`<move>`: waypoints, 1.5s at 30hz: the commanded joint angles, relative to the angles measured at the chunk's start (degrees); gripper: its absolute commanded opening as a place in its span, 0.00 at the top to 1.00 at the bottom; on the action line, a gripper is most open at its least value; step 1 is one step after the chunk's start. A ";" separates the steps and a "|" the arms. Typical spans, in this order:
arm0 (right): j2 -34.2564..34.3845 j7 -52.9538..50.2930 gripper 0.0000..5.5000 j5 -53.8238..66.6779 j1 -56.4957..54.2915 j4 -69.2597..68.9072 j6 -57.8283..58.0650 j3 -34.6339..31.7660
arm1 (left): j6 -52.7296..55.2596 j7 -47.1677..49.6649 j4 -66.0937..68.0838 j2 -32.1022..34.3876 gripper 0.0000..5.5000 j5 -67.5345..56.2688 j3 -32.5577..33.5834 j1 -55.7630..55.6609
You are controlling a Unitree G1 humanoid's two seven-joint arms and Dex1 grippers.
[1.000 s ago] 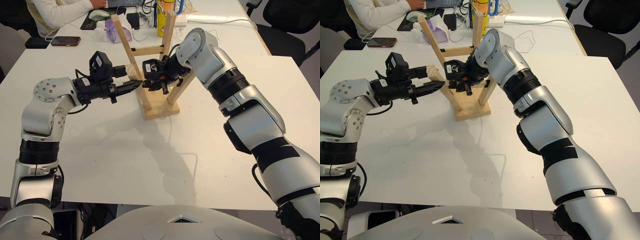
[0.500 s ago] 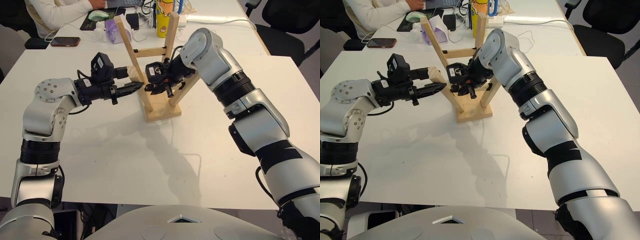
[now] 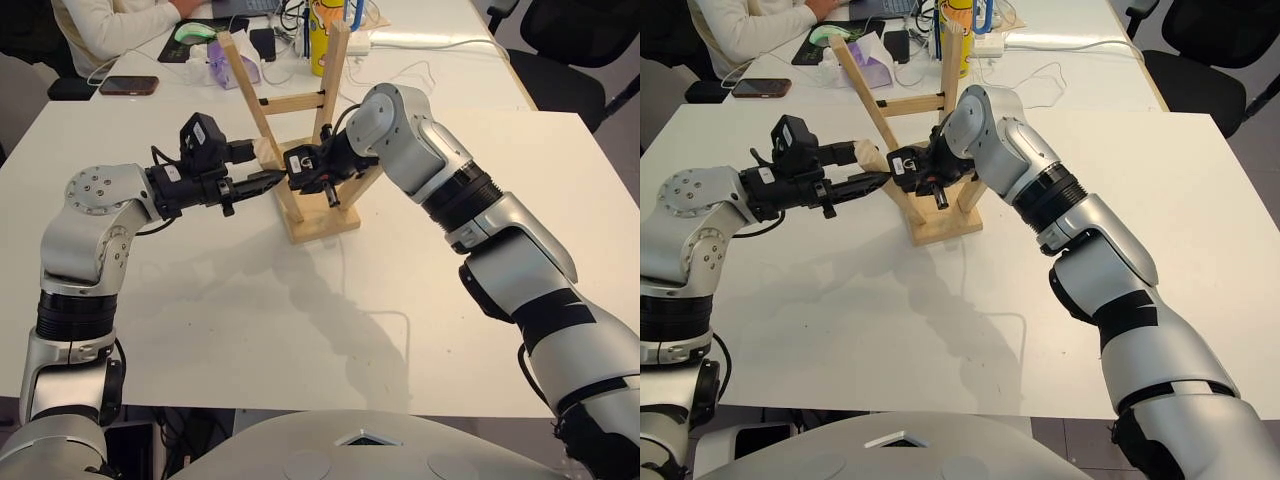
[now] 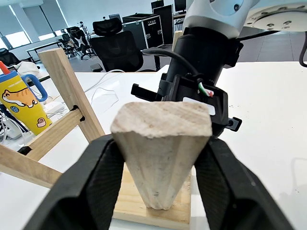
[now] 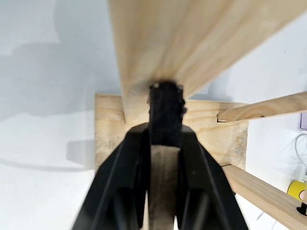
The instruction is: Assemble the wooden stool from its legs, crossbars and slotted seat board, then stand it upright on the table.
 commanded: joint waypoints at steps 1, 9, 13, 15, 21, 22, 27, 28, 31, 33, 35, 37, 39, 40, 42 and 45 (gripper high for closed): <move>-2.75 0.42 0.91 -11.76 18.84 1.49 -0.51 16.30 | 1.46 4.37 -4.09 0.51 0.60 -0.13 3.75 1.08; 1.04 2.16 0.91 -10.34 22.46 8.64 4.29 18.96 | 1.61 7.99 -6.80 -2.28 0.60 -0.30 4.07 2.57; -8.09 18.80 0.91 -1.13 18.70 0.66 4.68 21.90 | 3.59 8.99 -8.80 -2.96 0.60 -2.43 5.18 2.76; -15.45 21.04 0.91 2.42 13.38 -2.06 -1.99 27.14 | 4.67 9.22 -10.81 -2.76 0.60 -2.99 5.69 3.98; -17.54 21.05 0.91 4.86 4.67 -1.13 -9.23 33.17 | 8.02 11.78 -17.05 -5.90 0.60 -5.71 5.40 3.41; -17.04 20.80 0.91 2.22 7.13 -0.92 -9.95 31.90 | 8.03 11.93 -16.96 -6.33 0.60 -5.25 5.12 3.47; -17.09 15.20 0.91 -0.25 12.89 -1.08 -10.62 31.06 | 7.92 12.32 -16.90 -6.64 0.60 -3.33 3.95 5.12; -16.44 14.64 0.91 0.87 13.18 -0.82 -9.52 29.99 | 7.91 12.45 -16.53 -6.66 0.60 -3.26 3.96 5.04; -14.25 13.84 0.84 4.67 12.26 -0.42 -7.10 26.26 | 7.86 12.73 -15.89 -6.66 0.60 -3.15 4.17 4.85; -12.89 12.69 0.78 6.38 11.43 -0.30 -5.92 23.71 | 7.66 12.90 -15.60 -6.74 0.60 -2.91 4.15 4.74; -11.84 11.55 0.72 7.04 11.00 -0.36 -4.85 20.85 | 7.35 13.12 -15.17 -6.83 0.60 -2.69 4.02 4.45; -11.09 10.78 0.72 7.95 10.45 -1.38 -3.55 17.68 | 7.07 13.42 -14.80 -7.01 0.60 -2.30 4.04 4.07; -10.74 10.30 0.72 8.58 9.53 -2.94 -2.57 14.99 | 6.87 13.70 -14.74 -7.11 0.60 -2.07 4.23 3.94; -10.70 10.22 0.72 8.71 9.08 -3.97 -2.08 13.73 | 6.83 13.82 -14.80 -7.11 0.60 -2.02 4.30 3.95; -10.72 10.14 0.72 8.72 8.37 -6.40 -1.00 11.29 | 6.72 14.02 -14.70 -7.10 0.60 -1.88 4.38 3.89; -11.61 11.15 0.72 8.76 8.13 -10.38 0.76 8.19 | 6.55 13.89 -14.38 -7.03 0.60 -1.64 4.32 3.51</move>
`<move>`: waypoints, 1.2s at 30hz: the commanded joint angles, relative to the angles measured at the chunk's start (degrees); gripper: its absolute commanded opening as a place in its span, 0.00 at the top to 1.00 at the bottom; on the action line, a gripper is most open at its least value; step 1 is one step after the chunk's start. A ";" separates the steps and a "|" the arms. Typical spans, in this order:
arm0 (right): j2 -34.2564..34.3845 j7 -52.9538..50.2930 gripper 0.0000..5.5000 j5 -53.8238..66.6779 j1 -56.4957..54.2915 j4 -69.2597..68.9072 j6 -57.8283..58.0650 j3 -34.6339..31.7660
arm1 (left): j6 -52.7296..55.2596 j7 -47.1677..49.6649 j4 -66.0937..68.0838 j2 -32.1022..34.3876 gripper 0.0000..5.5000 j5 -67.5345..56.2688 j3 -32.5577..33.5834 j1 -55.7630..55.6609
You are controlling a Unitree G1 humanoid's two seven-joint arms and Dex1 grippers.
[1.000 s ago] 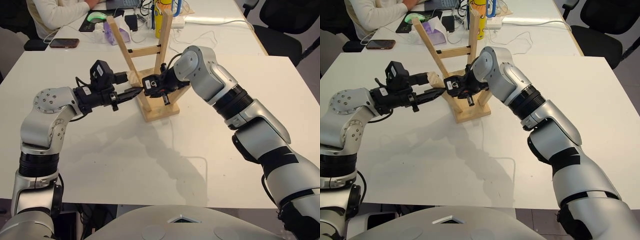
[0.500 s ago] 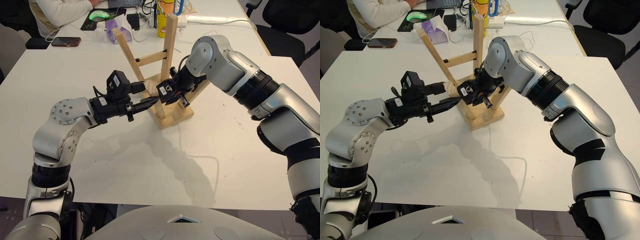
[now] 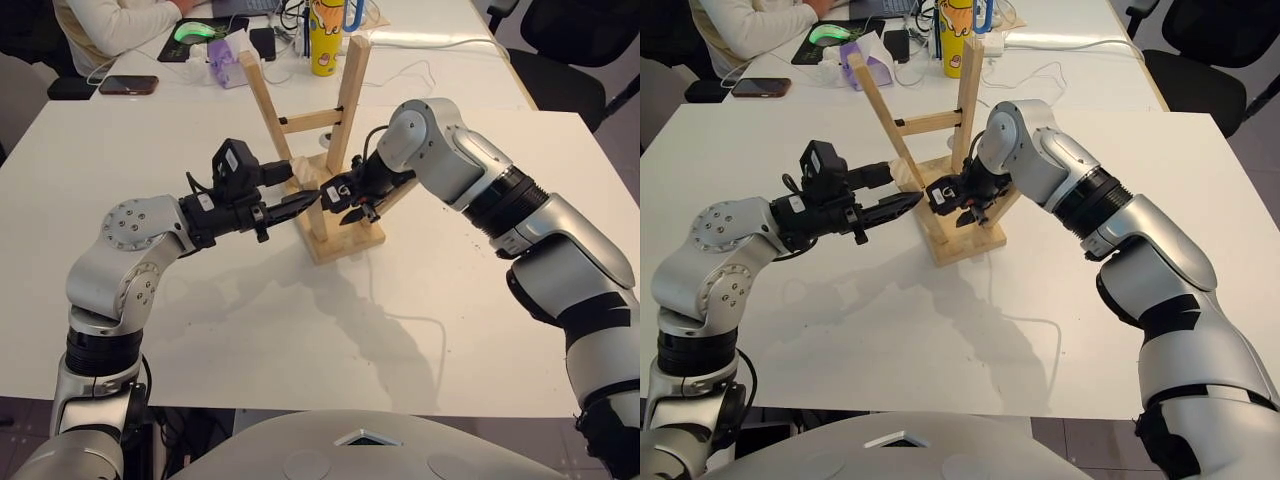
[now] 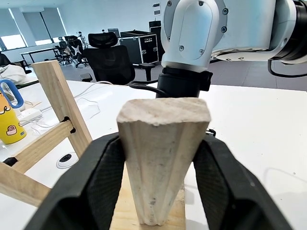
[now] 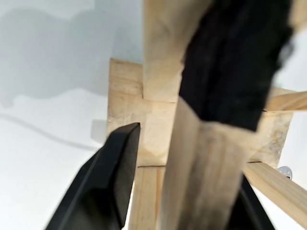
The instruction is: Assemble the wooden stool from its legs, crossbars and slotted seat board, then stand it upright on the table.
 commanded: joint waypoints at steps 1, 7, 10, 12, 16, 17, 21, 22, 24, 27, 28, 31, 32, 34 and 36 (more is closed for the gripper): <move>0.01 3.10 0.72 0.76 6.04 -3.48 2.39 -1.09 | -2.01 4.78 1.17 0.31 0.60 1.64 4.38 -3.31; 0.77 1.40 0.72 0.23 5.19 -6.29 3.37 -6.59 | -2.30 4.80 1.40 0.34 0.60 1.94 4.14 -3.19; 1.01 0.14 0.72 -1.38 4.90 -6.63 1.43 -7.30 | -2.38 4.73 1.48 0.42 0.60 1.99 4.15 -2.91; 1.06 0.83 0.72 -1.73 5.16 -6.94 1.12 -7.28 | -2.43 4.74 1.56 0.44 0.60 2.01 4.16 -2.73; 0.47 3.09 0.67 -2.13 6.04 -7.89 0.91 -6.96 | -2.48 4.87 1.43 0.27 0.60 2.12 3.85 -1.93; 0.47 3.24 0.63 -2.18 6.15 -8.04 0.94 -7.06 | -2.53 4.87 1.33 0.25 0.60 2.21 3.74 -1.60; 1.32 2.33 0.61 -2.22 5.84 -8.64 1.51 -8.25 | -2.73 4.92 1.36 0.21 0.60 2.37 3.56 -1.12; 1.54 1.80 0.61 -2.29 5.52 -8.94 1.58 -8.70 | -2.84 4.94 1.42 0.22 0.60 2.44 3.55 -1.00; 2.08 0.59 0.61 -2.40 4.53 -9.39 1.63 -9.82 | -3.12 4.99 1.57 0.23 0.60 2.59 3.45 -0.70; 2.47 -0.76 0.61 -2.76 2.47 -9.80 0.91 -11.43 | -3.39 5.30 1.47 0.22 0.60 2.63 3.20 -0.15; 2.26 -0.77 0.61 -3.02 1.92 -9.74 0.21 -11.74 | -3.51 5.42 1.50 0.23 0.60 2.69 3.04 0.01; 0.97 0.02 0.61 -3.49 1.31 -9.69 -1.55 -12.17 | -3.79 5.64 1.60 0.33 0.60 2.84 2.60 0.33; 0.42 0.10 0.61 -3.70 1.24 -9.64 -2.22 -12.26 | -3.84 5.65 1.62 0.33 0.60 2.92 2.47 0.38; -0.61 0.17 0.61 -4.05 1.16 -9.65 -3.45 -12.71 | -3.97 5.56 1.74 0.31 0.60 3.11 2.24 0.44; -1.34 -0.03 0.61 -4.07 0.82 -9.79 -4.10 -13.68 | -4.08 5.44 1.83 0.34 0.60 3.27 2.07 0.53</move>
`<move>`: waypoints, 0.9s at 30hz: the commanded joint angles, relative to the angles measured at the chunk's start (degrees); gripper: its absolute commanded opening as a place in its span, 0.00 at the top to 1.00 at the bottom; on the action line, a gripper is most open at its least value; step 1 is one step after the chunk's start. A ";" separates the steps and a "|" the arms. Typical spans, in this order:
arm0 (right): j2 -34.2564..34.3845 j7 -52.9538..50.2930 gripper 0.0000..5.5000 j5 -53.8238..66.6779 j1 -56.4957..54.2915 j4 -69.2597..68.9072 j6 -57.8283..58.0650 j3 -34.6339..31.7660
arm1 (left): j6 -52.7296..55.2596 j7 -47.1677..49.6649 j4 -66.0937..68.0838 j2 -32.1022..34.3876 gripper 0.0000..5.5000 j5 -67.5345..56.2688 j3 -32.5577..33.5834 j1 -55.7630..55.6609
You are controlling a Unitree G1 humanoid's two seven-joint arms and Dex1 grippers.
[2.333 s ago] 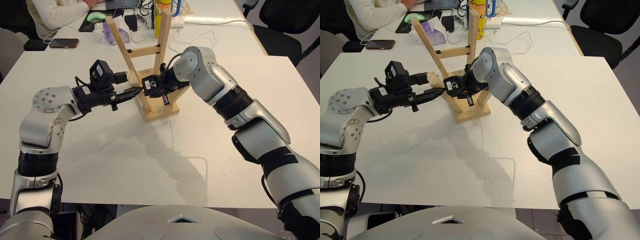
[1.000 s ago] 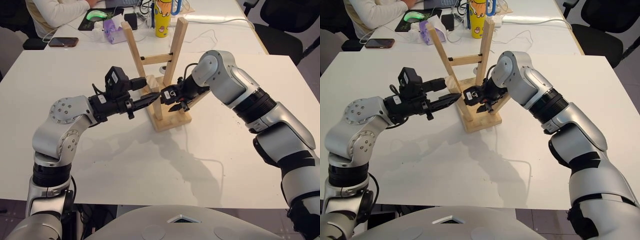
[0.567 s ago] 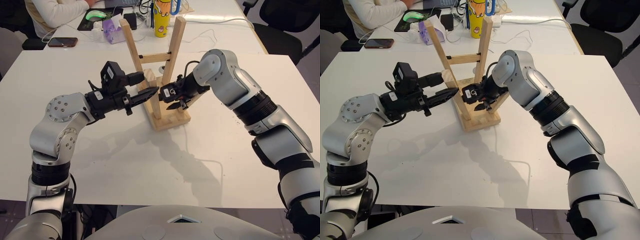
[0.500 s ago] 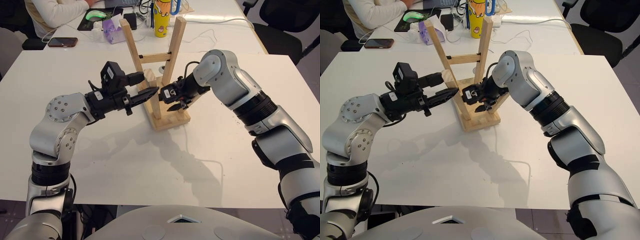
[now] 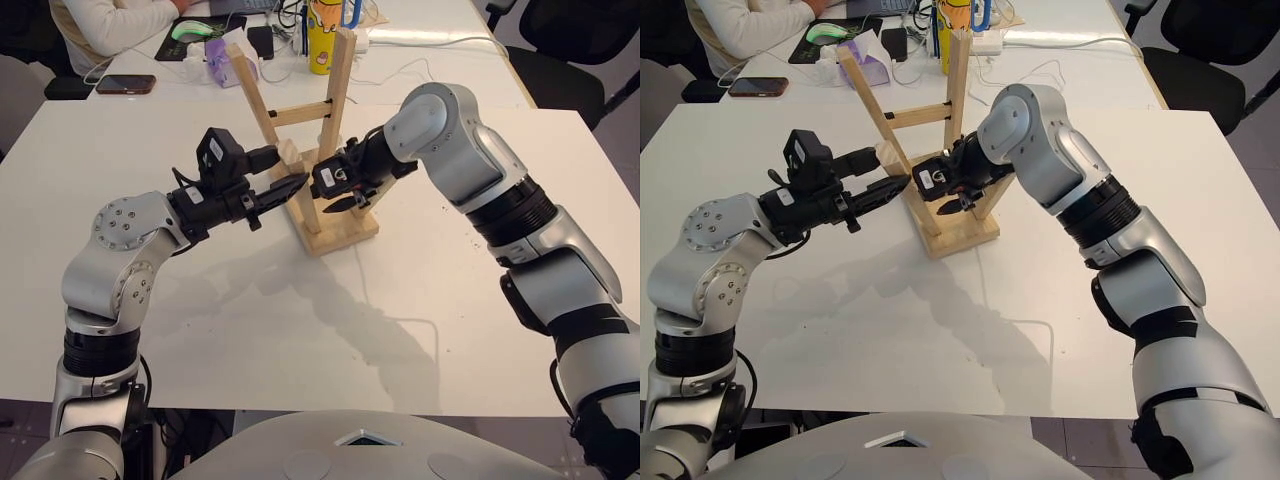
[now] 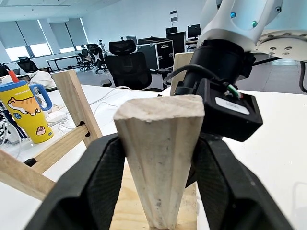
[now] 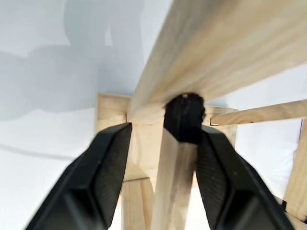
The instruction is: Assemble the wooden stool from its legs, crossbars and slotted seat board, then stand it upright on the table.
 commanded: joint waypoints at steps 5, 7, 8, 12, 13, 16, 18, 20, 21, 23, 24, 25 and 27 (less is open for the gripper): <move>-1.53 -2.47 0.61 -0.04 -2.89 -3.05 -0.63 -6.12 | -1.26 2.33 0.72 0.58 0.60 2.37 0.54 0.21; -0.12 -5.79 0.61 0.29 -3.77 -3.59 2.06 -9.04 | -1.38 2.32 0.73 0.58 0.60 2.42 0.54 0.45; 0.49 -7.62 0.61 0.14 -4.22 -3.53 3.66 -10.39 | -1.48 2.34 0.70 0.60 0.60 2.42 0.54 0.64; 3.22 -16.27 0.61 0.87 -6.07 -0.10 14.73 -16.55 | -1.55 2.55 0.25 0.63 0.60 2.31 0.77 1.39; 4.38 -19.19 0.61 1.70 -6.61 1.62 17.75 -18.73 | -1.55 2.65 0.15 0.61 0.60 2.29 0.76 1.51; 5.53 -22.57 0.61 4.64 -6.84 2.52 25.64 -23.11 | -1.51 2.87 -0.10 0.67 0.60 2.11 0.65 1.71; 6.36 -26.29 0.61 7.22 -6.42 0.65 31.17 -27.74 | -1.49 2.95 -0.06 0.75 0.60 1.99 0.78 1.63; 8.60 -32.40 0.61 10.05 -5.25 -2.48 34.90 -33.76 | -1.43 3.16 -0.22 0.71 0.60 1.86 0.94 1.71; 11.07 -35.98 0.61 12.16 -3.55 -6.52 37.12 -37.78 | -1.32 3.38 -0.45 0.56 0.60 1.67 1.10 1.91; 16.62 -41.74 0.61 16.60 0.85 -16.04 41.73 -43.62 | -1.15 3.79 -1.10 0.31 0.60 1.41 1.27 2.68; 19.43 -43.80 0.61 18.57 4.07 -21.67 43.85 -44.99 | -1.08 3.99 -1.39 0.18 0.60 1.31 1.30 3.17; 22.35 -45.47 0.61 20.51 8.49 -27.82 45.24 -45.20 | -0.95 4.32 -1.64 -0.05 0.60 1.14 1.35 3.65; 26.95 -48.68 0.64 23.31 16.23 -37.18 47.86 -44.77 | -0.54 5.07 -2.21 -0.50 0.60 0.71 1.46 4.49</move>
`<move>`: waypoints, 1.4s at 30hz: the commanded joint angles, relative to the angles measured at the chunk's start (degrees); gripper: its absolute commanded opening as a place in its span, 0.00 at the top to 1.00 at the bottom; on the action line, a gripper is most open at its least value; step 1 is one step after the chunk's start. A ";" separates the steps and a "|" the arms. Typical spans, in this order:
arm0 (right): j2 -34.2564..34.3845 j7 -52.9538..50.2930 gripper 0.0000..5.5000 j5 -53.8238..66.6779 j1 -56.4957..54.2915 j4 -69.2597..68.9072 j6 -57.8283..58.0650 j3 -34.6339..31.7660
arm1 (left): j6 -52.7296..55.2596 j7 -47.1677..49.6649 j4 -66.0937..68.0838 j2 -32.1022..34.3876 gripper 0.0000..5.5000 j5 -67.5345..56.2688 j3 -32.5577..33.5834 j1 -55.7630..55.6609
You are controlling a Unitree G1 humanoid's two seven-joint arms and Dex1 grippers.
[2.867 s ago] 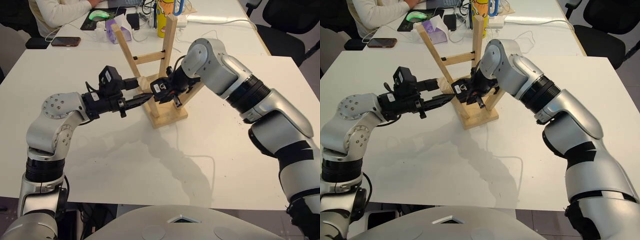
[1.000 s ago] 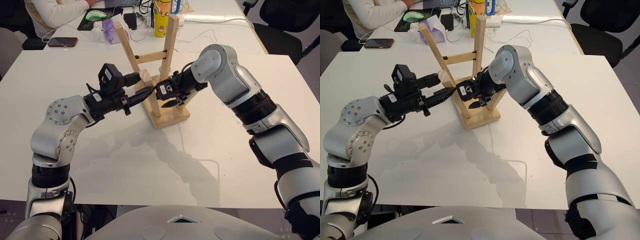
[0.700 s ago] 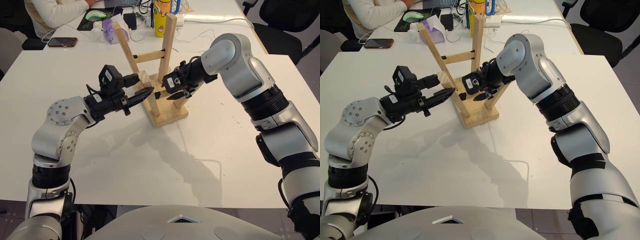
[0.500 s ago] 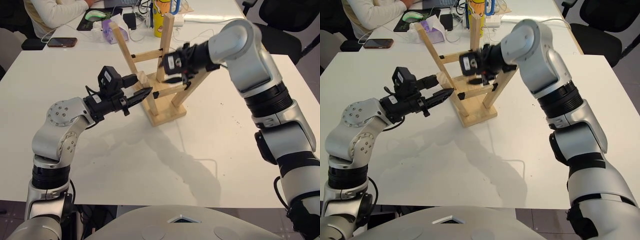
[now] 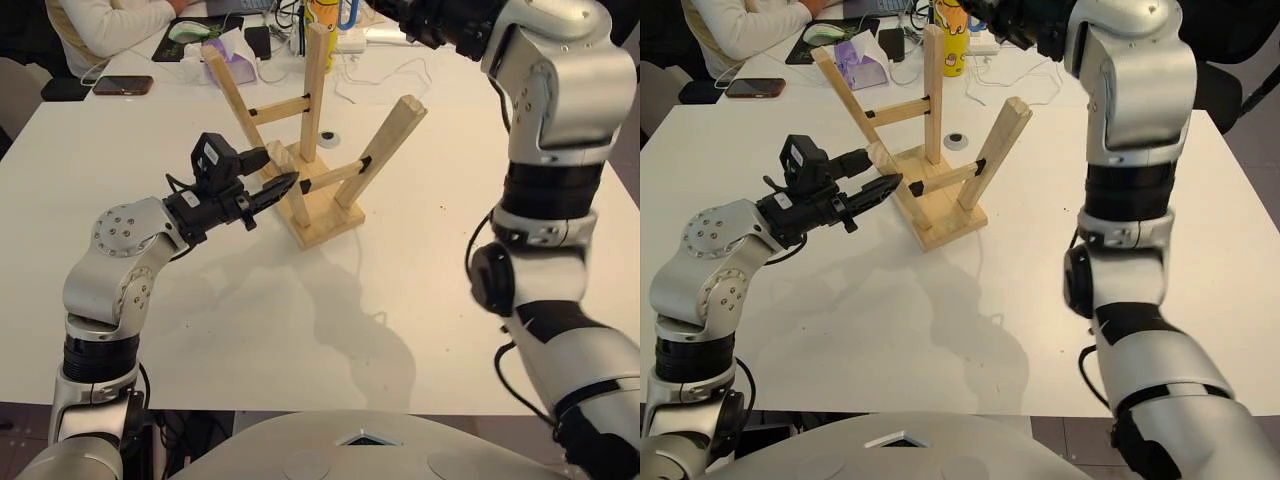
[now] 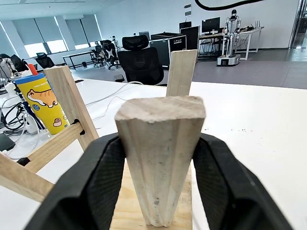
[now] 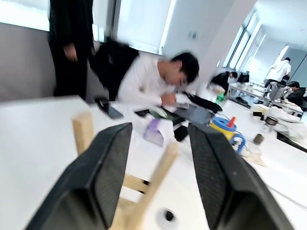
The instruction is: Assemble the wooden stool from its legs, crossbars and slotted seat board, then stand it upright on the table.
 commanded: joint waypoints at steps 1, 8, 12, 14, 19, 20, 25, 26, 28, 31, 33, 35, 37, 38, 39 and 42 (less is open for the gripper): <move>10.49 -7.40 0.65 6.73 16.79 -20.33 7.30 -0.40 | 0.90 2.11 -1.99 -0.70 0.60 -0.88 1.16 2.37; 18.70 -16.82 0.85 10.09 30.93 -24.03 14.88 1.91 | 2.35 4.33 -3.18 -2.29 0.60 -1.39 -1.35 3.99; 20.01 -19.40 0.97 10.12 34.34 -21.31 10.53 6.95 | 2.87 4.55 -2.84 -2.40 0.60 -1.28 -3.01 3.42; 19.80 -20.14 1.00 9.63 33.47 -19.91 5.79 9.12 | 2.99 4.48 -2.46 -2.20 0.60 -1.31 -3.47 2.99; 20.82 -23.92 1.00 7.53 26.95 -20.24 -9.63 11.03 | 3.21 4.08 -1.79 -1.65 0.60 -1.48 -3.82 2.42; 20.89 -24.96 1.00 7.04 25.79 -20.37 -11.93 10.79 | 3.27 4.01 -1.80 -1.52 0.60 -1.56 -3.80 2.41; 9.27 -22.39 1.00 -0.06 32.54 -11.85 -7.96 23.95 | 3.75 4.03 -2.19 -1.13 0.60 -1.96 -3.47 2.29; 3.95 -20.47 1.00 -0.51 36.14 -8.67 0.90 29.62 | 3.92 4.12 -2.48 -1.08 0.60 -2.09 -3.35 2.30; -0.43 -18.36 1.00 0.39 42.66 -3.70 9.69 32.75 | 4.30 4.31 -3.20 -1.11 0.60 -2.55 -3.09 2.26; -2.83 -16.00 1.00 0.76 44.05 2.26 8.35 32.63 | 4.60 4.44 -3.71 -1.12 0.60 -2.91 -2.65 2.35; -2.21 -15.71 1.00 1.17 43.89 2.56 5.55 32.50 | 4.65 4.33 -3.34 -1.15 0.60 -2.85 -2.62 1.94; 1.04 -17.25 1.00 1.35 42.88 1.13 -1.09 30.42 | 4.59 4.27 -2.98 -1.20 0.60 -2.79 -2.61 1.59; 3.81 -18.86 1.00 1.95 41.57 -0.96 -7.77 27.32 | 4.58 4.14 -2.80 -1.13 0.60 -2.85 -2.49 1.41; 4.71 -20.20 1.00 1.70 40.72 -2.22 -11.91 25.49 | 4.57 4.03 -2.75 -1.01 0.60 -2.91 -2.28 1.48; 5.48 -21.56 1.00 1.52 39.88 -3.58 -15.96 23.49 | 4.57 3.97 -2.73 -0.88 0.60 -2.99 -2.02 1.60; 6.58 -24.96 1.00 0.85 38.11 -7.47 -25.98 18.78 | 4.77 3.95 -2.86 -0.37 0.60 -3.54 -1.15 2.29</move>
